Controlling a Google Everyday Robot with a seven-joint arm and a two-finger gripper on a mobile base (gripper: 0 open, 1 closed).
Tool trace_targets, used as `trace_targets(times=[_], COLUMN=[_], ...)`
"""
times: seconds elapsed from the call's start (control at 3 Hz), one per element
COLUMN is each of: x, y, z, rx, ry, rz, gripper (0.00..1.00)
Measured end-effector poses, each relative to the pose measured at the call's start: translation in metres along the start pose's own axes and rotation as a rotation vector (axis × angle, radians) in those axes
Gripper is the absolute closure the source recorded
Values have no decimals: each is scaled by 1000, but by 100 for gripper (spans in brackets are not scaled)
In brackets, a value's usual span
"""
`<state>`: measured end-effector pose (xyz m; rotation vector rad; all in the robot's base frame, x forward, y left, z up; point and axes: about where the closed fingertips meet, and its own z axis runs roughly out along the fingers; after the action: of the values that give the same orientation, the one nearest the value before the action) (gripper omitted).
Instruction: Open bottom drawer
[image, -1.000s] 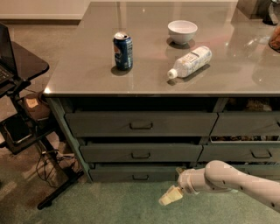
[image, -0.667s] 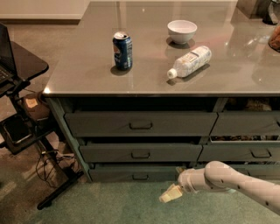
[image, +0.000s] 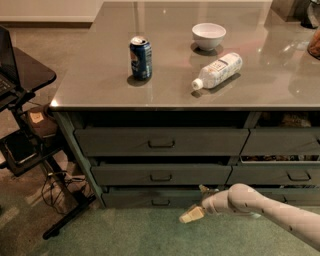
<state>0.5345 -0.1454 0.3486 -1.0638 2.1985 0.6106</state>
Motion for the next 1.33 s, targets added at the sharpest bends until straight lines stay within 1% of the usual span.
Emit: trace_targets(times=[0.33, 0.67, 1.0, 1.33], x=[0, 7, 21, 44], y=[-1, -8, -28, -57], z=[1, 16, 51, 87], rx=[2, 2, 1, 22], ry=[-1, -22, -96, -187], rz=[1, 30, 96, 177], gripper=[0, 0, 0, 0])
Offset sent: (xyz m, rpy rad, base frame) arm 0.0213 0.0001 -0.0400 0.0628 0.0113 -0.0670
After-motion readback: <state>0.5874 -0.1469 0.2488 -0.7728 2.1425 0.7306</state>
